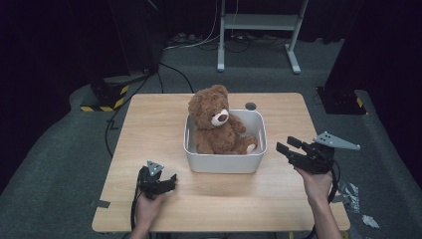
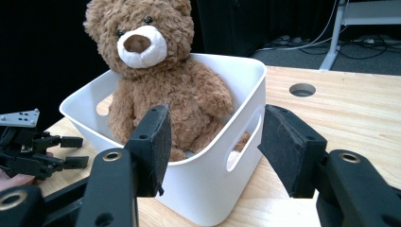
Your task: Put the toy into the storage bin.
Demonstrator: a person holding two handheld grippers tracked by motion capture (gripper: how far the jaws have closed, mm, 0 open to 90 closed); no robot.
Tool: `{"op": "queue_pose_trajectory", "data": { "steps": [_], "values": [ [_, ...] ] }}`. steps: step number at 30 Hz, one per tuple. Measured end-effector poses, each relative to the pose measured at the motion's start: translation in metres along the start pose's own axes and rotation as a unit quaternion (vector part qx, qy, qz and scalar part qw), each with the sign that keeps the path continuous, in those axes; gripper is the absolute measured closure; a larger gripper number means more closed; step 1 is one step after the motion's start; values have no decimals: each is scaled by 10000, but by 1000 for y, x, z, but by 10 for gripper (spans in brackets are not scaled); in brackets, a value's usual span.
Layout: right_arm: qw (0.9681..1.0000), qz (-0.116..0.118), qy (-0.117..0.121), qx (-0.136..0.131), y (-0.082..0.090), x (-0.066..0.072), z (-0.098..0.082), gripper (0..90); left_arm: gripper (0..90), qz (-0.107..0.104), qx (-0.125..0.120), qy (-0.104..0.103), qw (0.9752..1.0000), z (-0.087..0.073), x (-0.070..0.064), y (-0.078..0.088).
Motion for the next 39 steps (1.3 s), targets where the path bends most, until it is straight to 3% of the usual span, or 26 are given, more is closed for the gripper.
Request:
{"op": "queue_pose_trajectory", "data": {
  "steps": [18, 26, 39],
  "values": [
    [9998, -136, -172, -4, 11, -8, -17, 429, 224, -2, -1, -3, 10000, 0, 0, 0],
    [9993, -190, -285, -154, 16, -12, -26, 430, 223, 9, -1, 16, 10000, 0, 0, 0],
    [9992, -286, -292, -51, 14, -19, -43, 431, 223, 4, 10, 23, 10000, 0, 0, 0]
  ]
}}
Point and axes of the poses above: each handheld gripper's, and its own axes: y roughly backward along the jaws, z roughly out of its top, x roughly to its left, the point moved 1 cm from there along -y, roughly forward along the jaws, and after that the axes turned 9 degrees about -x, right-handed, at the moved point
